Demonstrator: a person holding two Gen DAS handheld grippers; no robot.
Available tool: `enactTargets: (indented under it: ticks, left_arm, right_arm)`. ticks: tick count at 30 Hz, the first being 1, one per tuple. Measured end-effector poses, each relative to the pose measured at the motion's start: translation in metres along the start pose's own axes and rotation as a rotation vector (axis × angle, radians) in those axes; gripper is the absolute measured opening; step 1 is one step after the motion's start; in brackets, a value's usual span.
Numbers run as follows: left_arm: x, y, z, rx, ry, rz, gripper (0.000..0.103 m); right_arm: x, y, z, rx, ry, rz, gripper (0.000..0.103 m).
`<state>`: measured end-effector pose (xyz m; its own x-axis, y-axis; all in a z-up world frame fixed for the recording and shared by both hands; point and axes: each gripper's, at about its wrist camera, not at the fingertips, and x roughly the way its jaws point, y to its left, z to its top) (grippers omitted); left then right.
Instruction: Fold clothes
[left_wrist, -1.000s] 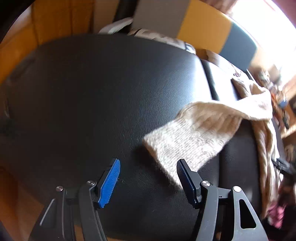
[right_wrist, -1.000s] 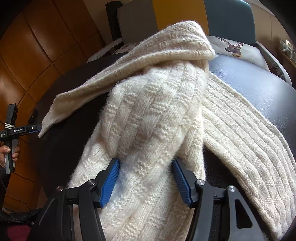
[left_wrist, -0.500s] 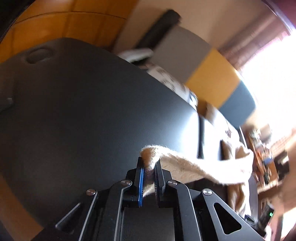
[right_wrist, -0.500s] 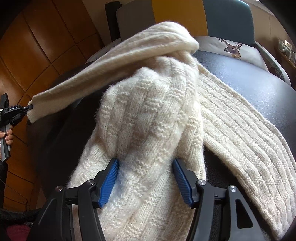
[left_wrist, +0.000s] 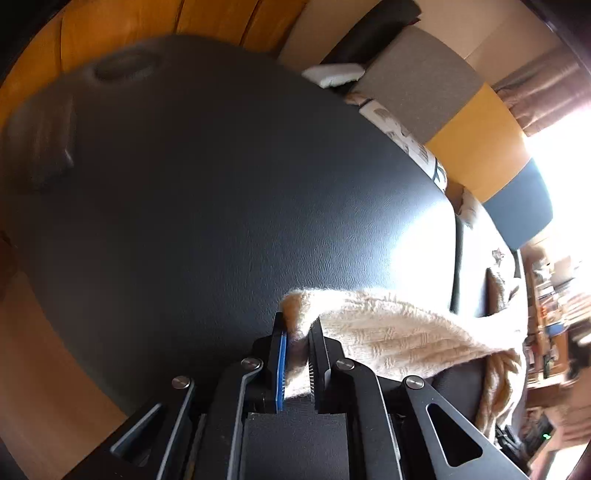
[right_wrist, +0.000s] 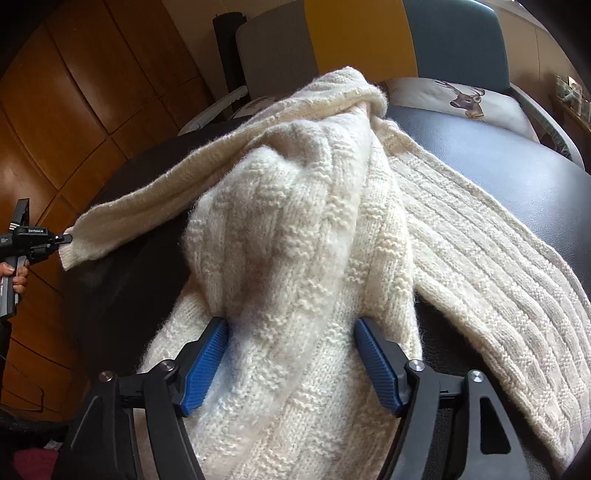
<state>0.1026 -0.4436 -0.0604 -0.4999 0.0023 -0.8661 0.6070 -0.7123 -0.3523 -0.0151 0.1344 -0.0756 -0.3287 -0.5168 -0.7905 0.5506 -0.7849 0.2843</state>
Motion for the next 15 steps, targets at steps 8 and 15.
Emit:
enactTargets:
  ticks: [8, 15]
  left_arm:
    - [-0.017, -0.021, -0.006, 0.208, -0.062, 0.241, 0.022]
    - [0.005, -0.049, -0.041, 0.313, -0.038, 0.216, 0.041]
  right_arm:
    - [-0.058, -0.022, 0.063, 0.166, -0.265, 0.178, 0.075]
    - [0.003, -0.060, 0.143, 0.558, -0.231, 0.494, 0.068]
